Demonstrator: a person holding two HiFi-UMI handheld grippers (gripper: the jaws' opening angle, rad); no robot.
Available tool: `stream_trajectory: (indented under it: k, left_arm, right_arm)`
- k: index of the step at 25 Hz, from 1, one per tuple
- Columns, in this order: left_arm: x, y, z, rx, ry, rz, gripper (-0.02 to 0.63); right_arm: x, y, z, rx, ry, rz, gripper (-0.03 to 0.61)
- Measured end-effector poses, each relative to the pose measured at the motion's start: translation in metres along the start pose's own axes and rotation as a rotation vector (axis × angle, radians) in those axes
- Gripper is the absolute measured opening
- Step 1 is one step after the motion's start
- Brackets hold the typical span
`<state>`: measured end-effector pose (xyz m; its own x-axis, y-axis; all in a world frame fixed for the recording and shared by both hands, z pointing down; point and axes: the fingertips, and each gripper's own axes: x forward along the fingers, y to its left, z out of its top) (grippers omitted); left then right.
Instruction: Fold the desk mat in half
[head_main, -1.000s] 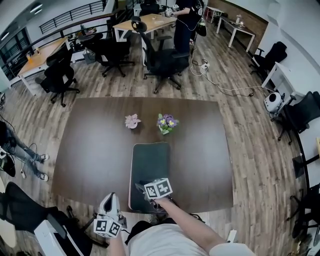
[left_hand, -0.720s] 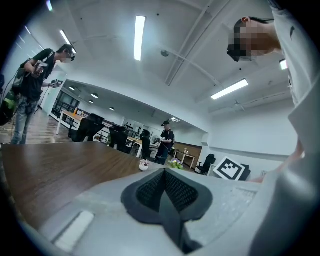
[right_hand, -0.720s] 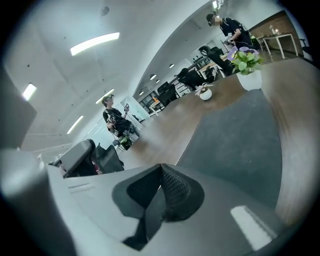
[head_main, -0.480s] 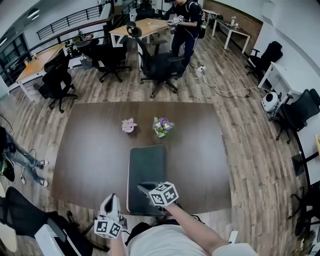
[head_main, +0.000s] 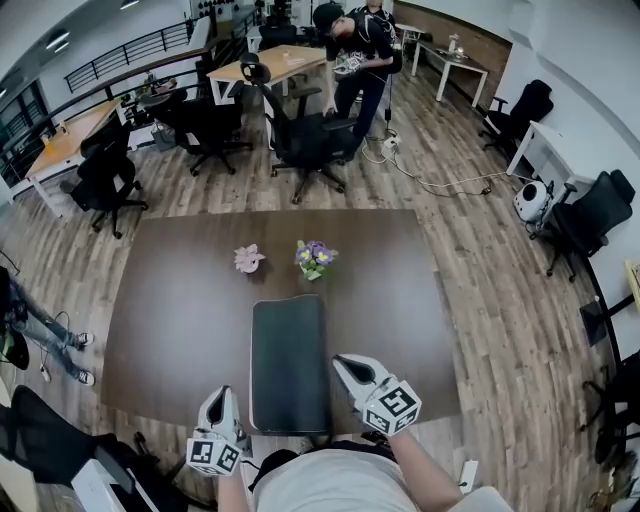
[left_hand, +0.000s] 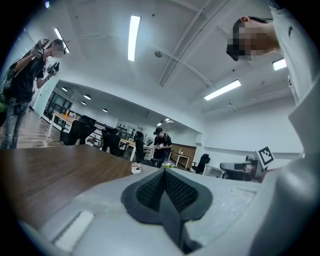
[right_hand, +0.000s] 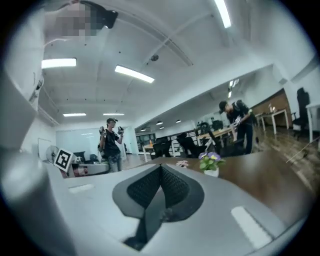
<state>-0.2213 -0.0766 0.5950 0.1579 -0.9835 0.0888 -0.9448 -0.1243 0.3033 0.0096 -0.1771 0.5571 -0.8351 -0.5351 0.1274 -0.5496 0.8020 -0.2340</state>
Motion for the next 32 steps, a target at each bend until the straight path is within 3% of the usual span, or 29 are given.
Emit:
stream_trajectory:
  k: [2,5,9,32]
  left_arm:
    - [0.002,-0.001,0.002,0.001,0.001,-0.003,0.003]
    - [0.007,-0.003,0.004,0.002,0.002,-0.016,0.003]
    - [0.014,-0.008,0.007,0.012,0.009,-0.038,0.003]
    - [0.021,-0.013,0.012,0.021,0.006,-0.059,0.003]
  right_arm:
    - [-0.032,-0.020,0.009,-0.057,-0.058,-0.110,0.000]
    - [-0.070,-0.049,0.010,-0.057,-0.105,-0.254,0.000]
    - [-0.093,-0.072,0.007,-0.042,-0.119,-0.347,0.000]
    - [-0.098,-0.067,0.024,-0.098,-0.109,-0.359,-0.003]
